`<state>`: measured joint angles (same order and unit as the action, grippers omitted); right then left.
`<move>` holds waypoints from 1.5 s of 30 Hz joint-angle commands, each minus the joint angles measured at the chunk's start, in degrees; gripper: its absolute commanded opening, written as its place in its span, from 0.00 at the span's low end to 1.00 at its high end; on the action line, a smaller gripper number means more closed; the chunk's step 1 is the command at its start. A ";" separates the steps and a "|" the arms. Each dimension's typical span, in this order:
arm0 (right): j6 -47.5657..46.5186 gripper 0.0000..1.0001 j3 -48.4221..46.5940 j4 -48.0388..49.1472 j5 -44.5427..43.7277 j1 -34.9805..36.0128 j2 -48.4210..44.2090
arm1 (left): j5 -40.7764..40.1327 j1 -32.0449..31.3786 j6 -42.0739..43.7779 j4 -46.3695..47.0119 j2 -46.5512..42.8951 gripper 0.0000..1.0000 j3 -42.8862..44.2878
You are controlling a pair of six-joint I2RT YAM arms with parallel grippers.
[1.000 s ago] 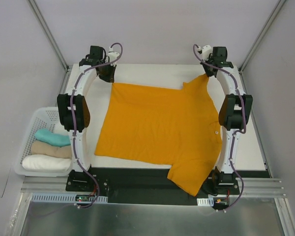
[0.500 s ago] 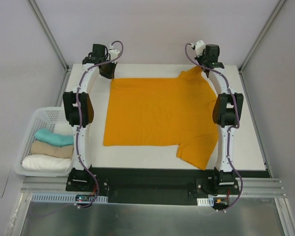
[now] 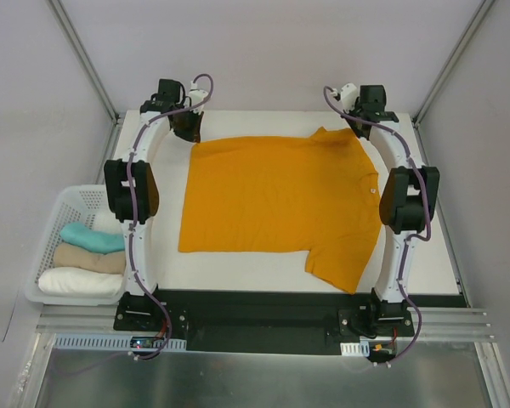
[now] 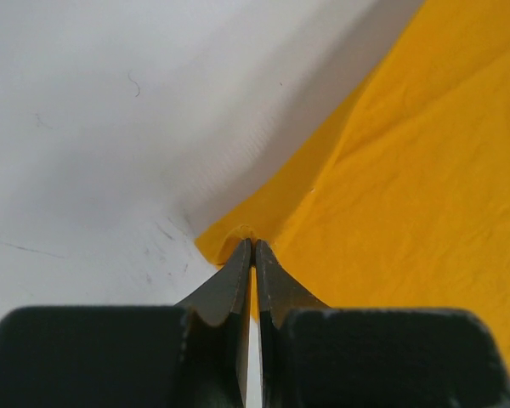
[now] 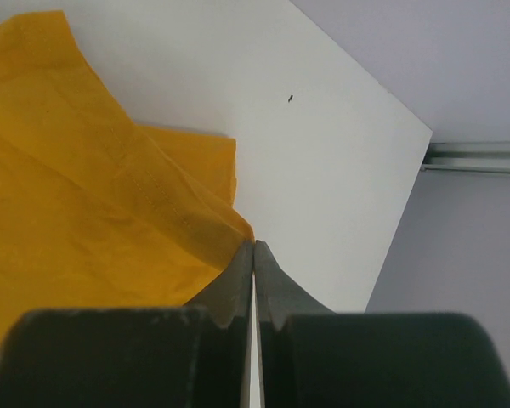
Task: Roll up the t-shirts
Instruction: Fold the T-shirt at the center of the board.
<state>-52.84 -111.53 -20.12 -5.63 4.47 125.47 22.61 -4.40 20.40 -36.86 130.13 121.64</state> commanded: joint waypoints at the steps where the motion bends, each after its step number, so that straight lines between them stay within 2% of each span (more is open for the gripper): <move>1: 0.80 0.01 2.27 -4.31 -1.67 -0.08 -7.25 | 1.73 0.36 2.01 -1.02 -6.11 0.00 -1.32; 11: 2.39 0.01 7.20 -10.11 -2.02 -0.34 -12.26 | 0.33 0.36 8.15 -0.93 -9.98 0.00 -5.62; 18: 7.48 0.01 10.71 -15.91 -1.93 -0.08 -16.91 | -0.37 0.36 10.09 -0.93 -10.77 0.00 -8.00; 24: 9.77 0.01 14.58 -17.32 -1.84 -0.08 -22.10 | 0.59 0.36 10.10 -0.93 -10.51 0.00 -7.56; 38: 13.46 0.01 17.12 -23.21 0.35 0.19 -26.67 | -0.90 0.36 13.96 -1.02 -11.39 0.00 -8.70; 45: 13.20 0.01 21.25 -24.09 0.18 0.28 -29.84 | -0.81 0.36 15.54 -1.28 -13.05 0.00 -12.65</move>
<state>-41.01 -91.70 -42.09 -5.10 4.64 100.77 21.98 -4.40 33.58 -37.26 122.23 111.28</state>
